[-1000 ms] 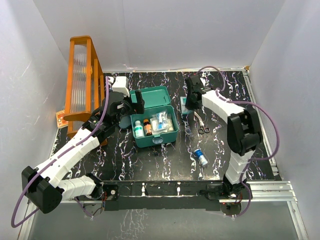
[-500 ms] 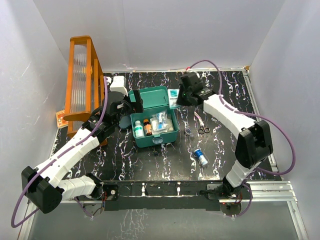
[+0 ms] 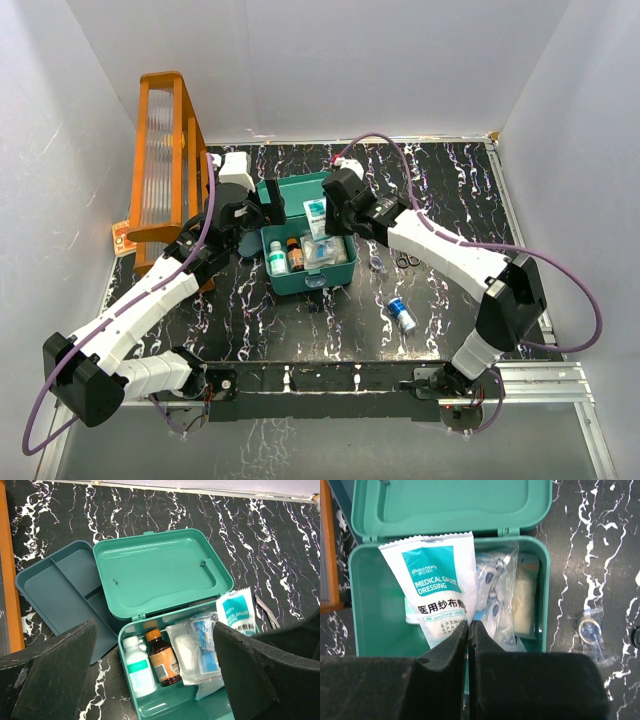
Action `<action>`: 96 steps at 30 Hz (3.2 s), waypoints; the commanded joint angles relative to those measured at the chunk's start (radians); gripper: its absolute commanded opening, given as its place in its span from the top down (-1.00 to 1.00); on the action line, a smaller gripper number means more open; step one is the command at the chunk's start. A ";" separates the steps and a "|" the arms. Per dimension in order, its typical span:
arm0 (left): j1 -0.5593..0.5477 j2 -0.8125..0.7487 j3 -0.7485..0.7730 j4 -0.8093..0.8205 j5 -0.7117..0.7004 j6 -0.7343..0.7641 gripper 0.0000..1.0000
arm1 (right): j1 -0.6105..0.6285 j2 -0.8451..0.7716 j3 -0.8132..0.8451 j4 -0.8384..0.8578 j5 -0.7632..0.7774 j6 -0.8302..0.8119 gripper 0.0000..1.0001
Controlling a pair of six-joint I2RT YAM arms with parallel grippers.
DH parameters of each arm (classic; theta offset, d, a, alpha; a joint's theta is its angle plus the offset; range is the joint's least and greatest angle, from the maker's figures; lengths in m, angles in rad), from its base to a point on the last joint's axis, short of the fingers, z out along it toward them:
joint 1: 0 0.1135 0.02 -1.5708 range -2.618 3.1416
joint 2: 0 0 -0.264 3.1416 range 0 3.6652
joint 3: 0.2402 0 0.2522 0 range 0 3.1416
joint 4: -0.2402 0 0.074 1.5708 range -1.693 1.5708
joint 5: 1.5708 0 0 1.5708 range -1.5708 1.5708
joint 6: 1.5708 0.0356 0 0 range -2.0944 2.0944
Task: Organize the medicine kit
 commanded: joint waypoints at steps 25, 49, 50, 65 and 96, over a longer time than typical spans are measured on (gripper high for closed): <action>0.006 -0.036 -0.009 -0.008 -0.044 -0.038 -0.97 | 0.075 0.024 -0.024 -0.076 0.179 0.055 1.00; 0.005 -0.046 -0.007 -0.019 -0.051 -0.039 -0.97 | 0.075 0.101 0.059 -0.139 0.246 0.103 0.60; 0.006 -0.046 -0.007 -0.019 -0.051 -0.038 -0.97 | 0.075 0.099 0.065 -0.140 0.249 0.103 0.56; 0.006 -0.045 -0.010 -0.062 -0.061 -0.057 -0.97 | 0.072 0.179 0.129 -0.048 0.107 -0.004 0.31; 0.037 -0.006 -0.200 -0.098 0.223 -0.129 -0.89 | 0.028 0.087 0.137 -0.003 0.064 -0.006 -0.02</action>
